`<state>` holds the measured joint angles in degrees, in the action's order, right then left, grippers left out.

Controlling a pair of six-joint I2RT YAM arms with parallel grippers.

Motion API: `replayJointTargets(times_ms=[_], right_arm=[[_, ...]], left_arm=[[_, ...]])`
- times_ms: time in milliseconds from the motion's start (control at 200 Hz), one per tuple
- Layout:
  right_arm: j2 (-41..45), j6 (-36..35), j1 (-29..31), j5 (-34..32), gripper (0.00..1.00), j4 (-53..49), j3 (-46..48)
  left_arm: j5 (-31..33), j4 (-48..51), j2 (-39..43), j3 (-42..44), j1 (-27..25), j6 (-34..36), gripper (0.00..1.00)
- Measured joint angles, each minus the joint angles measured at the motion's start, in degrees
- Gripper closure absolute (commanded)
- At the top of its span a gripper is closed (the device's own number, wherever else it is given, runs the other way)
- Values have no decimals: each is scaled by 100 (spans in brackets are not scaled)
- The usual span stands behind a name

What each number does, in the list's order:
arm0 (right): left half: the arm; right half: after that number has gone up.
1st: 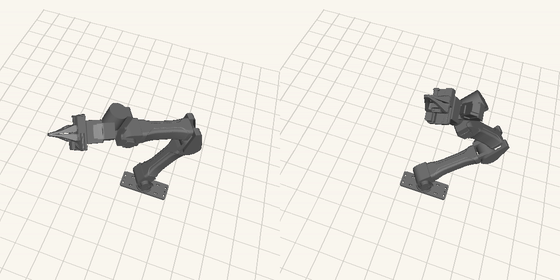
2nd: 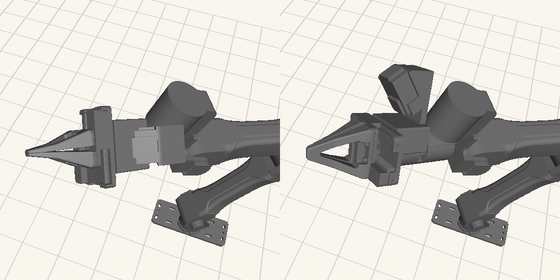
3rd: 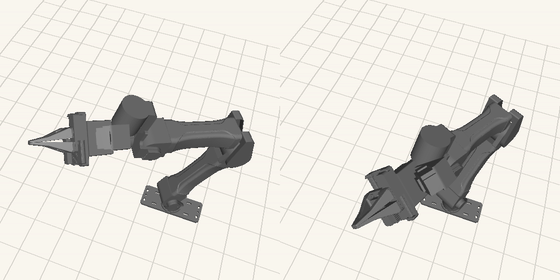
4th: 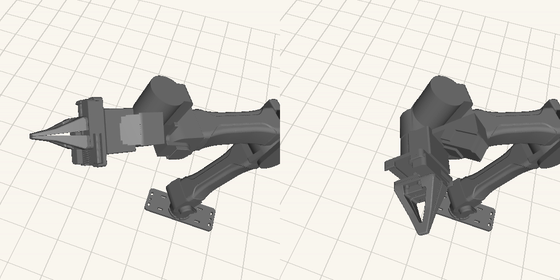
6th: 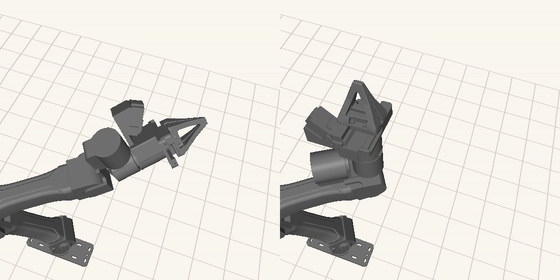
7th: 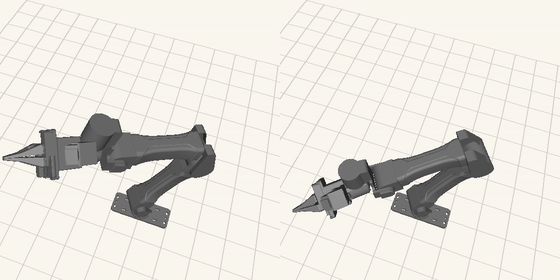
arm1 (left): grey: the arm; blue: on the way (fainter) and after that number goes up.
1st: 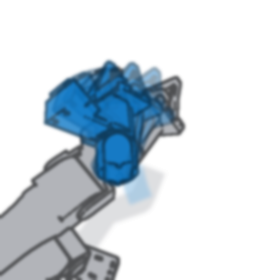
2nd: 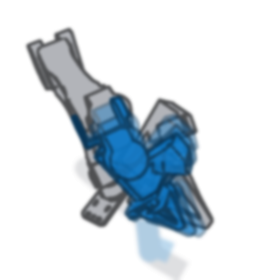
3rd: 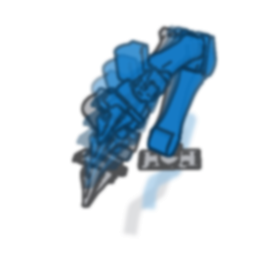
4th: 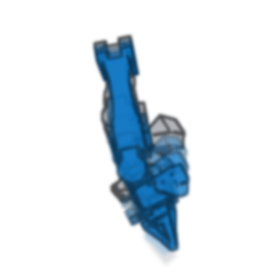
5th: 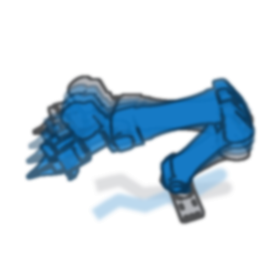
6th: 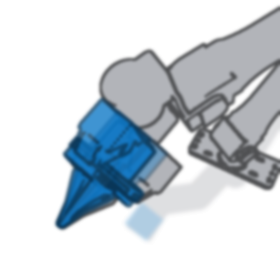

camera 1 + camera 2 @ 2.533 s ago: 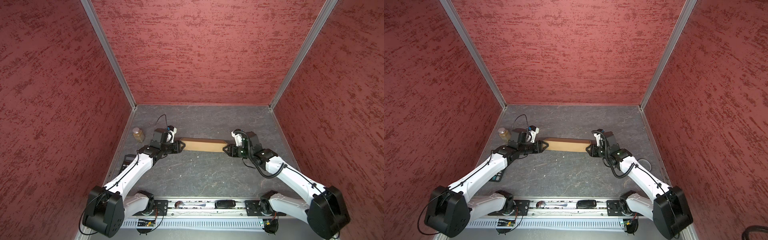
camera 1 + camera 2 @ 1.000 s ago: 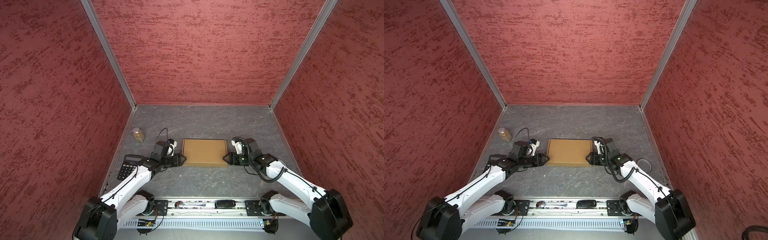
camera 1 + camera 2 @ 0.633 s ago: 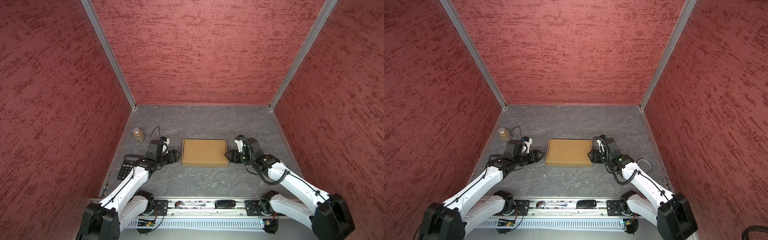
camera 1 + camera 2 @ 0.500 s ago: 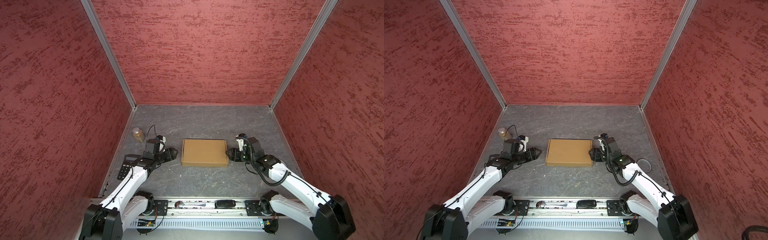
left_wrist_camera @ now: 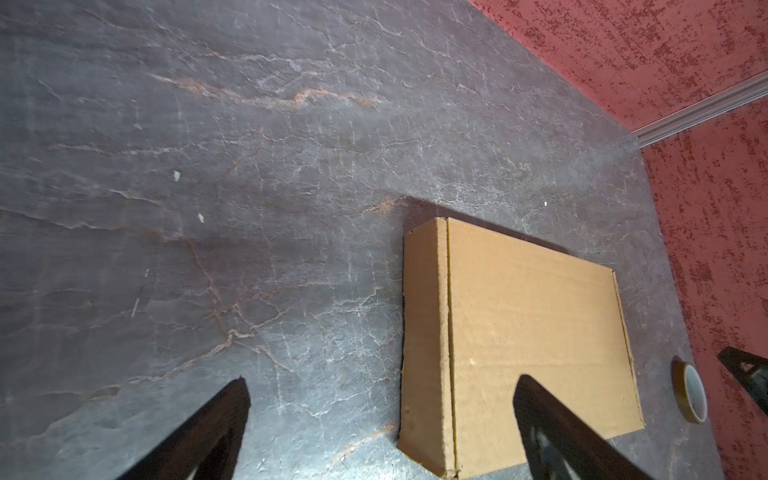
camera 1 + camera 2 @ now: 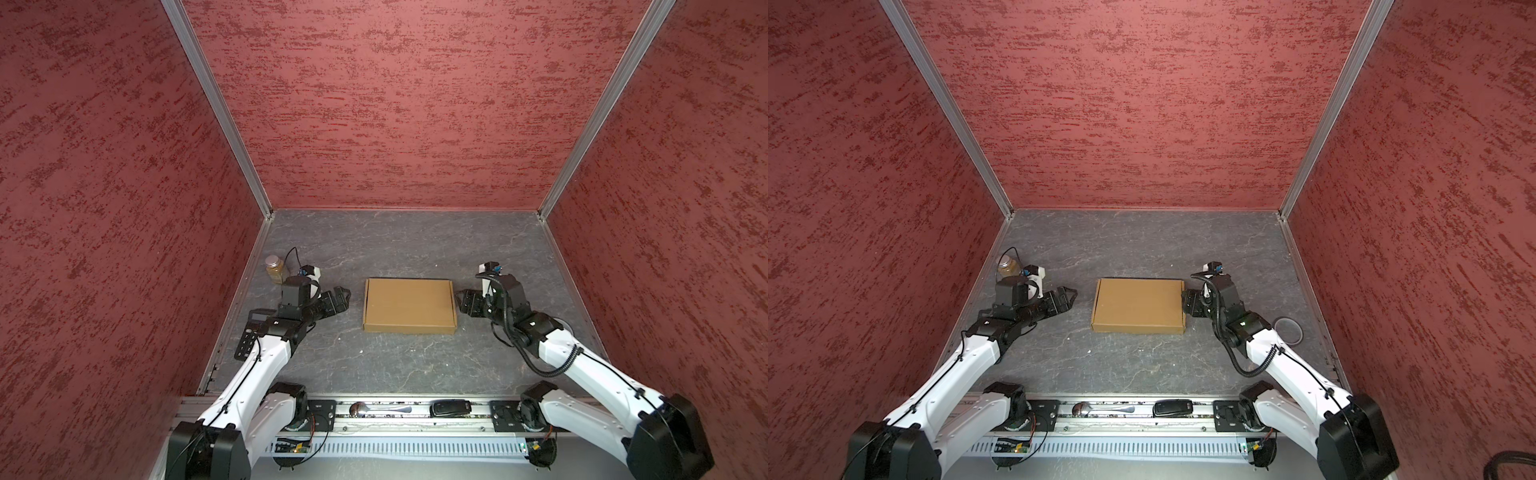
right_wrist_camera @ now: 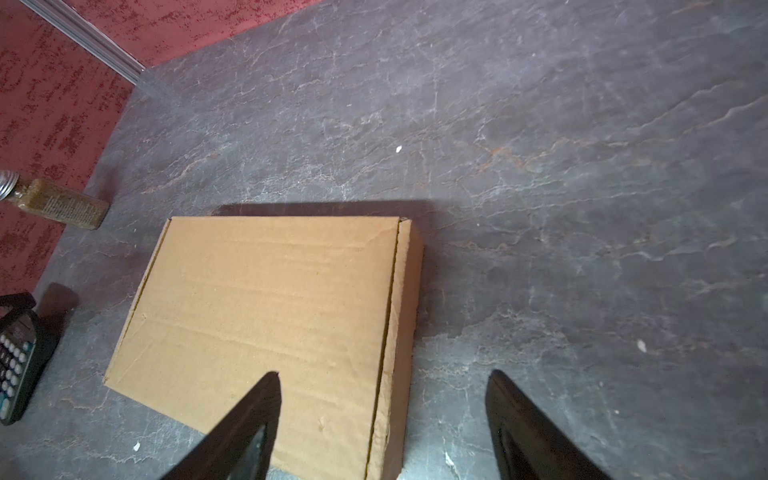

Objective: Fold the paper box
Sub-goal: 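Open both grippers and draw them back away from the flat box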

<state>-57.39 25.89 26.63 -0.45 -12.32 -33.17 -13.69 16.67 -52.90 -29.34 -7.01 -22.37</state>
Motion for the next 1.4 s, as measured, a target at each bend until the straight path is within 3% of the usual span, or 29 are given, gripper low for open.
replayJointTargets(times_ms=[175, 356, 731, 952, 1398], right_arm=[[50, -114, 0, -306, 2, 223, 2], [72, -186, -7, -649, 1, 588, 96], [116, -372, -11, -1189, 1, 1600, 518], [164, -420, -11, -1360, 1, 1971, 601], [643, -496, -11, -1600, 1, 2114, 828]], left_arm=[[496, -103, 149, -2, 20, 166, 1], [1187, -544, 94, -2, 31, 444, 1], [2155, -2623, -625, 625, 114, 1740, 0], [2164, -4017, -1445, 1064, 446, 2111, 0], [1460, -5458, -2256, 1016, 1104, 2157, 0]])
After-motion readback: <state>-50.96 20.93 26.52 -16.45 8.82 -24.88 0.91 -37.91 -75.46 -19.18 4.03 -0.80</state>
